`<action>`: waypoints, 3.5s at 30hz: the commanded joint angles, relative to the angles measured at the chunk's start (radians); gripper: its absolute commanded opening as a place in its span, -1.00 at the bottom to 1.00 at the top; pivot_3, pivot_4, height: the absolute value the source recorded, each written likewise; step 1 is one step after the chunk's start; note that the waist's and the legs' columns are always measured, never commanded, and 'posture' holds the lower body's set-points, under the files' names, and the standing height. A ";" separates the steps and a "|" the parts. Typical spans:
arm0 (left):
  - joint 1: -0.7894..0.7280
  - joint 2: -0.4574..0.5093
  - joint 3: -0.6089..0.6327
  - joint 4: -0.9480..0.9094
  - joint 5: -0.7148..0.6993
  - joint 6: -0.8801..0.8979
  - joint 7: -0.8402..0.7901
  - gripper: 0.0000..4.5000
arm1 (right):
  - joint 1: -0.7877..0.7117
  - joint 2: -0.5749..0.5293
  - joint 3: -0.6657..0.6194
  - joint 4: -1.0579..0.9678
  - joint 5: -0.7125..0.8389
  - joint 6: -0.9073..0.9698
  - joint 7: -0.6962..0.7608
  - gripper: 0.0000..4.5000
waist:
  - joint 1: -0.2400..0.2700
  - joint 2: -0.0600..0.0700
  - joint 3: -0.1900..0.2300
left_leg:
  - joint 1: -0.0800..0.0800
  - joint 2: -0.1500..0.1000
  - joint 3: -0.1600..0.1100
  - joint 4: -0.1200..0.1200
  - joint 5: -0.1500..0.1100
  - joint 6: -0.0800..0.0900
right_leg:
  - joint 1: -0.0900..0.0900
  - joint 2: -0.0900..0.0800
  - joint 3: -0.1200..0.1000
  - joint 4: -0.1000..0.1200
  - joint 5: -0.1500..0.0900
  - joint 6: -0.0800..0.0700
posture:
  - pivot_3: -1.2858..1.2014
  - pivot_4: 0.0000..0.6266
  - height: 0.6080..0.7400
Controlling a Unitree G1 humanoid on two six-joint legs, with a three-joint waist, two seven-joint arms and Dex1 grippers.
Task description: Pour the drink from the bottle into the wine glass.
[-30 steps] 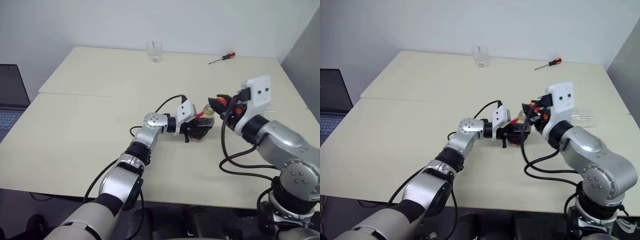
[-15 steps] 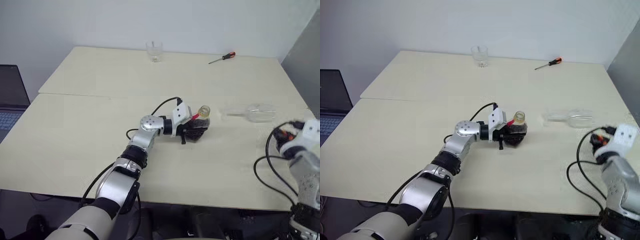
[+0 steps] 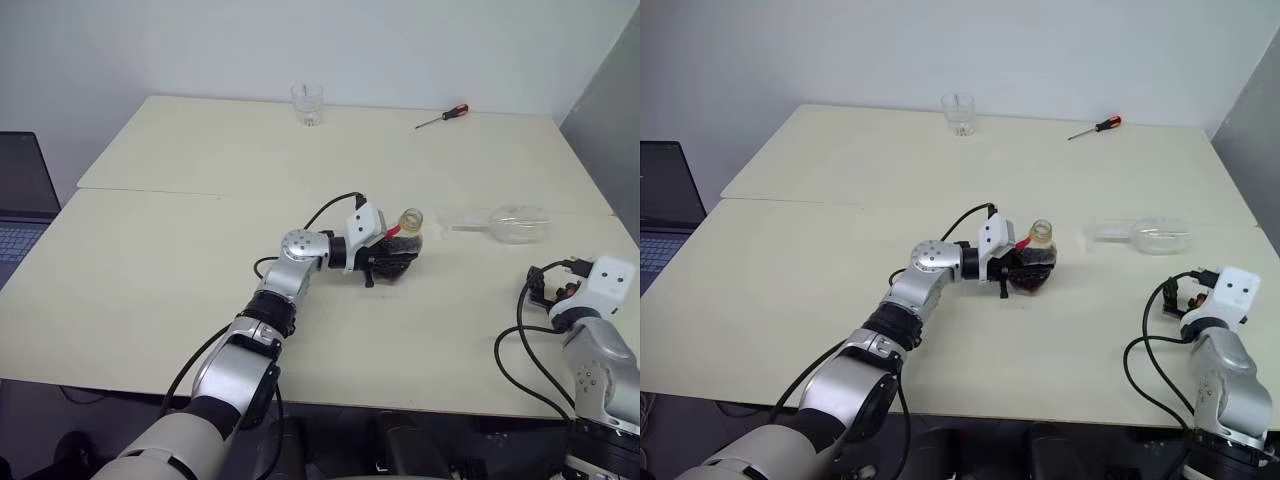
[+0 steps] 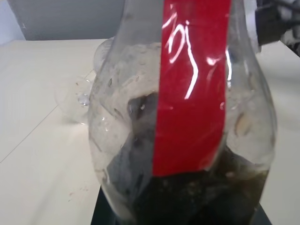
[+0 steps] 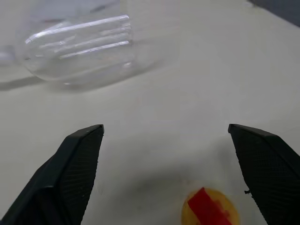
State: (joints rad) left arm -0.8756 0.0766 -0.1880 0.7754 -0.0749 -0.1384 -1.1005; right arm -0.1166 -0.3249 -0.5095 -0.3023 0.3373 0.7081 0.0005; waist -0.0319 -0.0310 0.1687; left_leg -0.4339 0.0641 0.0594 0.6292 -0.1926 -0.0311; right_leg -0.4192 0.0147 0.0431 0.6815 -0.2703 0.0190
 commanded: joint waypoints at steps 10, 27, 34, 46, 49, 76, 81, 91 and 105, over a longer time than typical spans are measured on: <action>0.054 0.081 0.127 -0.109 -0.027 0.071 0.237 -0.65 | -0.173 -0.224 0.289 -0.480 0.424 0.436 0.276 1.00 | -0.012 0.000 0.000 | 0.000 0.001 -0.004 0.000 0.000 0.000 | 0.000 0.002 -0.001 0.000 0.000 0.000 | 0.03 -0.52 1.00; 0.226 0.238 0.399 -0.239 -0.066 0.121 0.695 -0.65 | -0.435 -0.142 0.775 -0.055 0.127 0.094 0.535 1.00 | 0.002 -0.003 0.001 | -0.001 0.001 -0.001 0.001 0.000 0.000 | 0.000 -0.001 -0.002 0.000 0.003 -0.004 | 0.03 -0.52 1.00; 0.313 0.247 0.422 -0.348 -0.076 0.185 0.782 -0.65 | -0.475 -0.092 0.790 0.012 0.092 0.076 0.578 1.00 | 0.002 -0.004 0.001 | 0.000 0.001 0.000 0.001 0.000 0.000 | 0.000 -0.002 -0.003 0.001 0.003 -0.005 | 0.03 -0.52 1.00; 0.352 0.238 0.435 -0.406 -0.104 0.243 0.833 0.66 | -0.489 -0.067 0.780 0.036 0.048 0.088 0.602 1.00 | 0.002 -0.004 0.000 | 0.000 0.001 0.000 0.001 0.000 0.000 | 0.000 -0.002 -0.003 0.001 0.003 -0.005 | 0.03 -0.52 1.00; 0.370 0.234 0.430 -0.430 -0.104 0.266 0.839 0.99 | -0.487 -0.068 0.776 0.027 0.044 0.094 0.608 1.00 | 0.002 -0.004 0.000 | 0.000 0.001 0.000 0.001 0.000 0.000 | 0.000 -0.002 -0.003 0.001 0.003 -0.005 | 0.03 -0.52 1.00; 0.770 0.344 0.052 -1.081 -0.203 0.589 0.472 0.99 | -0.246 0.110 0.222 -0.157 0.306 0.417 0.324 1.00 | 0.004 -0.005 -0.001 | 0.002 0.001 -0.002 0.001 0.000 -0.001 | 0.004 -0.003 -0.003 0.000 0.000 -0.002 | 0.03 -0.52 1.00; 0.530 0.379 -0.025 -0.983 -0.188 0.628 0.369 0.99 | -0.262 0.346 -0.042 -0.131 0.360 0.456 -0.004 1.00 | -0.001 -0.004 -0.001 | 0.002 0.002 -0.003 0.001 0.000 0.000 | 0.004 -0.001 -0.002 0.001 0.000 -0.002 | 0.03 -0.52 1.00; 0.429 0.369 -0.051 -0.912 -0.172 0.609 0.304 0.99 | -0.486 0.375 -0.284 0.193 0.456 0.257 -0.257 1.00 | -0.003 -0.003 -0.001 | 0.001 0.001 -0.001 0.000 0.000 0.000 | 0.001 -0.002 0.000 0.000 0.001 -0.002 | 0.03 -0.52 1.00; 0.432 0.334 -0.015 -0.919 -0.147 0.620 0.379 0.99 | -0.643 0.247 -0.327 0.680 0.550 0.029 -0.271 1.00 | -0.004 -0.003 -0.001 | 0.001 0.001 0.000 0.000 0.000 0.000 | 0.001 -0.002 0.001 0.000 0.003 -0.005 | 0.03 -0.52 1.00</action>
State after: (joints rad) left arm -0.4361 0.4152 -0.2283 -0.1083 -0.2188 0.4899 -0.7395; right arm -0.7437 -0.0631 -0.8403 0.3277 0.8847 0.7801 -0.2892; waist -0.0358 -0.0336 0.1679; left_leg -0.4329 0.0650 0.0592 0.6290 -0.1925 -0.0312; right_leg -0.4176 0.0130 0.0436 0.6816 -0.2675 0.0136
